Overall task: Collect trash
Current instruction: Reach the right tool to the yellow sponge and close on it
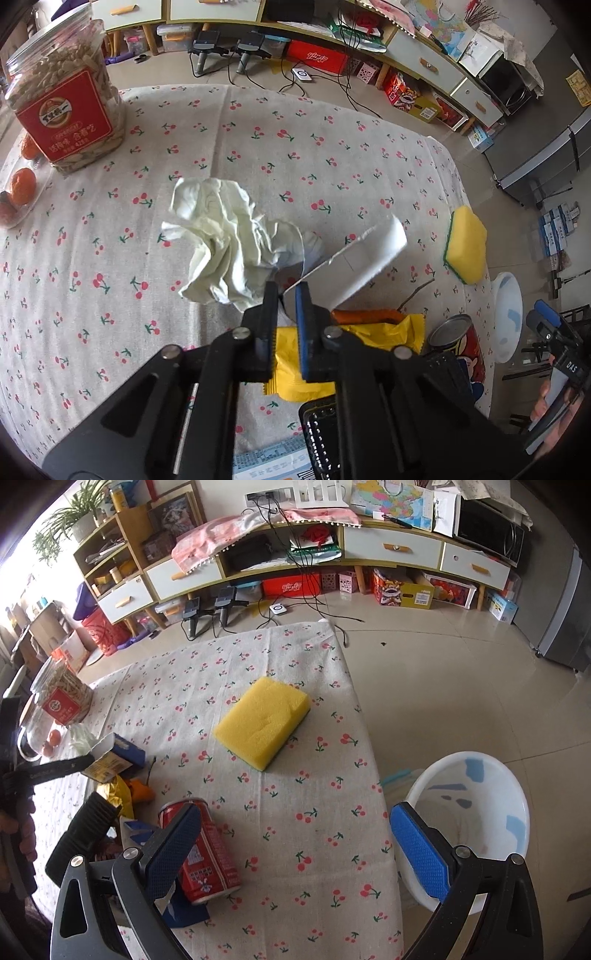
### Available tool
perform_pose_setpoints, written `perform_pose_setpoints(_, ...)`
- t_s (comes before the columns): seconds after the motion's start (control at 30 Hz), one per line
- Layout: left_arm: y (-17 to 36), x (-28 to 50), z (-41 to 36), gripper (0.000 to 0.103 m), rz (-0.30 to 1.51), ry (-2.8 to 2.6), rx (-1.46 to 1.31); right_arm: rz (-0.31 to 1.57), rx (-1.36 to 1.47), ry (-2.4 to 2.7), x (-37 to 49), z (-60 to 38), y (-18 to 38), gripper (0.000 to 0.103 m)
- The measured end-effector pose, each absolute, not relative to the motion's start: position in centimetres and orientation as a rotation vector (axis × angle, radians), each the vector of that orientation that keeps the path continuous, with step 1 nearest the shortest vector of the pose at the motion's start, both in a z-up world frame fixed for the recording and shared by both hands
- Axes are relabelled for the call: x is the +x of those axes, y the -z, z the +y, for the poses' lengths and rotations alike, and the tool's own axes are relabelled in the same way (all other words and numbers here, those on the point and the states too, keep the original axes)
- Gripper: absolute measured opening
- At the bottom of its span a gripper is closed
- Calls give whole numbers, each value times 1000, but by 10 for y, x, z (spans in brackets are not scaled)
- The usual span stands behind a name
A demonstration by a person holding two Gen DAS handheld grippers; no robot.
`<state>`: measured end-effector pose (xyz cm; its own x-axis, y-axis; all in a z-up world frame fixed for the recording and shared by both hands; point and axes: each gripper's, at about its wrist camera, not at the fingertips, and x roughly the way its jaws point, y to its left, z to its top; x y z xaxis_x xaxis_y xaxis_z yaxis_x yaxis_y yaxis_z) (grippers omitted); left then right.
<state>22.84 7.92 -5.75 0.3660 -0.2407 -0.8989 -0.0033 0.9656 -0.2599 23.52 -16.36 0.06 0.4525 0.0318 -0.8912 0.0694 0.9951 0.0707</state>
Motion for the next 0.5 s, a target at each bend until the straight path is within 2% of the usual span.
perform_pose_setpoints(0.5,30,168,136,8,1040,89,-344,1144,246,46,310,-143,37,103)
